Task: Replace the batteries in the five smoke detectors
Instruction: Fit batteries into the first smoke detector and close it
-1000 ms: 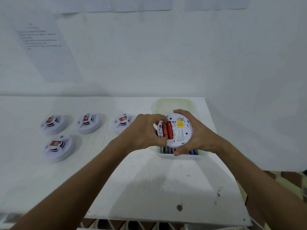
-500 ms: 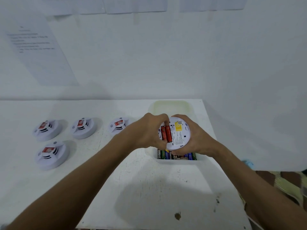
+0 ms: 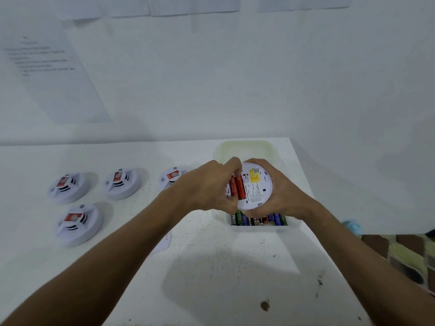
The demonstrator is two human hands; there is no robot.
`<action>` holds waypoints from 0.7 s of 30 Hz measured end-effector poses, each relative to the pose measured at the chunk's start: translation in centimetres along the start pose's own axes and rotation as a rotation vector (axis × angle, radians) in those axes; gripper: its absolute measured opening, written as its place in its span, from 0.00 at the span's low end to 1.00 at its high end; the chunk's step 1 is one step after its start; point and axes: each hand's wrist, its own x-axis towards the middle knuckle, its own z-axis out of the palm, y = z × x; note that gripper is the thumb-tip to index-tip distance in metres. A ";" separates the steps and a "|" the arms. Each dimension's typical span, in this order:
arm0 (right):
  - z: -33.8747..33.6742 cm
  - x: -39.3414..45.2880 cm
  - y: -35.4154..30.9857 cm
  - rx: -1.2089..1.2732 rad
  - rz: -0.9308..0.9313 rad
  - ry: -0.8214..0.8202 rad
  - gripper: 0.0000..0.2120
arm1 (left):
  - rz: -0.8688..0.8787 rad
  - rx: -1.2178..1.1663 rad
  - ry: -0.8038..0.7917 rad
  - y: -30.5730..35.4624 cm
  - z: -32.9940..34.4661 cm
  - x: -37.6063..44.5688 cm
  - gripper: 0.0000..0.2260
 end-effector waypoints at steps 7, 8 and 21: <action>0.2 0.4 -0.1 -0.001 0.014 -0.012 0.44 | 0.064 0.012 0.160 -1.0 1.1 -0.8 0.23; 0.1 0.3 -0.1 0.001 0.014 -0.016 0.44 | 0.060 0.004 0.179 -1.1 1.3 -0.8 0.21; -1.9 0.1 0.5 0.044 0.046 0.025 0.43 | 0.029 -0.280 0.131 -1.0 2.3 0.6 0.23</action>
